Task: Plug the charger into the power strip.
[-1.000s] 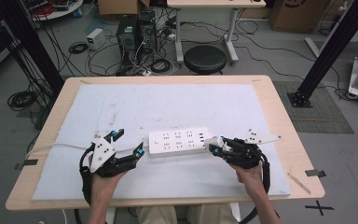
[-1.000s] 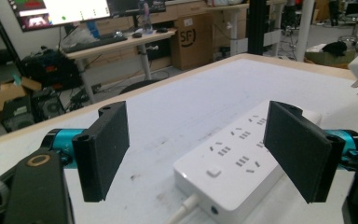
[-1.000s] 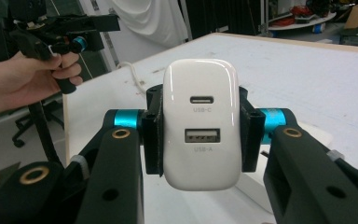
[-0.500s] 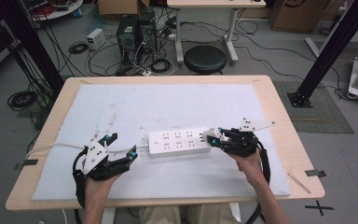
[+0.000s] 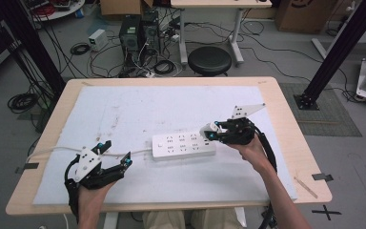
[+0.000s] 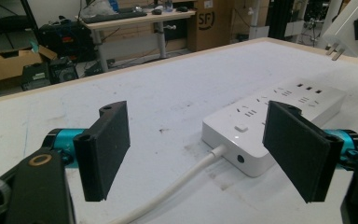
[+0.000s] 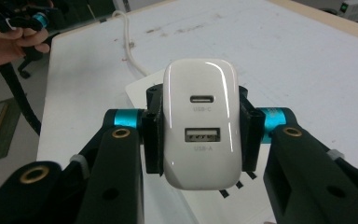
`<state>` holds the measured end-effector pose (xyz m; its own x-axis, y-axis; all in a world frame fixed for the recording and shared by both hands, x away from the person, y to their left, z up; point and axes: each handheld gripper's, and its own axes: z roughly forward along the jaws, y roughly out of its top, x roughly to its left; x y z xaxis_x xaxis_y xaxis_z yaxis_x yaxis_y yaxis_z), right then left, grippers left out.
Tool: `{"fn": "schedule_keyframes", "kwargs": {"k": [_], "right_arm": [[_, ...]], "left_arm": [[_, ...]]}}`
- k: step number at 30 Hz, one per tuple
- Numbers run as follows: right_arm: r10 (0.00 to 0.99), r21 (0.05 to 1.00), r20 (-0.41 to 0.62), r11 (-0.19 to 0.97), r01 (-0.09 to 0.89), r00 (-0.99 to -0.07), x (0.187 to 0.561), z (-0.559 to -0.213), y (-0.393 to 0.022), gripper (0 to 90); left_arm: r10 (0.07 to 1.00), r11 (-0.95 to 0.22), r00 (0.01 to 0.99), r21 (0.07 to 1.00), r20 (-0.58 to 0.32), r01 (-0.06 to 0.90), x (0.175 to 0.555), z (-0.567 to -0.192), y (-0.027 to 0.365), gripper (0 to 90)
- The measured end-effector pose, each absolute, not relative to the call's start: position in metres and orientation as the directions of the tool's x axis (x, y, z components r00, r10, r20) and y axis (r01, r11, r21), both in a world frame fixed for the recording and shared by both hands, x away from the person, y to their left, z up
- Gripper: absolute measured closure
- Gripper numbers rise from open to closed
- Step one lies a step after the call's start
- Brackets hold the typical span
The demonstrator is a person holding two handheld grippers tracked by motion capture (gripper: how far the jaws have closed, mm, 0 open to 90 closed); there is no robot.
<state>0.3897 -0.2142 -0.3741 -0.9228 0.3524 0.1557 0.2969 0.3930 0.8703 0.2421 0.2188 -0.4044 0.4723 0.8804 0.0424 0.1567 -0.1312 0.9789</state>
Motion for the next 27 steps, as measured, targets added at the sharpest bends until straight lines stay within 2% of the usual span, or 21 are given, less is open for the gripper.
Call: {"fn": "schedule_keyframes", "kwargs": {"k": [13,16,17,27], "right_arm": [[0.249,0.781,0.093,0.582,0.226,-0.964,0.416,-0.365,-0.184,63.2],[0.238,0.762,0.058,0.617,0.197,-0.970,0.419,-0.367,-0.179,63.2],[0.207,0.749,0.036,0.642,0.163,-0.978,0.423,-0.369,-0.175,63.2],[0.167,0.742,0.014,0.659,0.122,-0.986,0.432,-0.374,-0.176,63.3]], "left_arm": [[0.884,-0.124,0.465,0.979,0.036,0.159,0.235,-0.406,0.224,23.1],[0.884,-0.119,0.467,0.979,0.029,0.165,0.234,-0.408,0.224,23.1],[0.885,-0.118,0.466,0.979,0.028,0.166,0.234,-0.408,0.224,23.1],[0.884,-0.118,0.468,0.978,0.024,0.174,0.233,-0.410,0.224,23.3]]}}
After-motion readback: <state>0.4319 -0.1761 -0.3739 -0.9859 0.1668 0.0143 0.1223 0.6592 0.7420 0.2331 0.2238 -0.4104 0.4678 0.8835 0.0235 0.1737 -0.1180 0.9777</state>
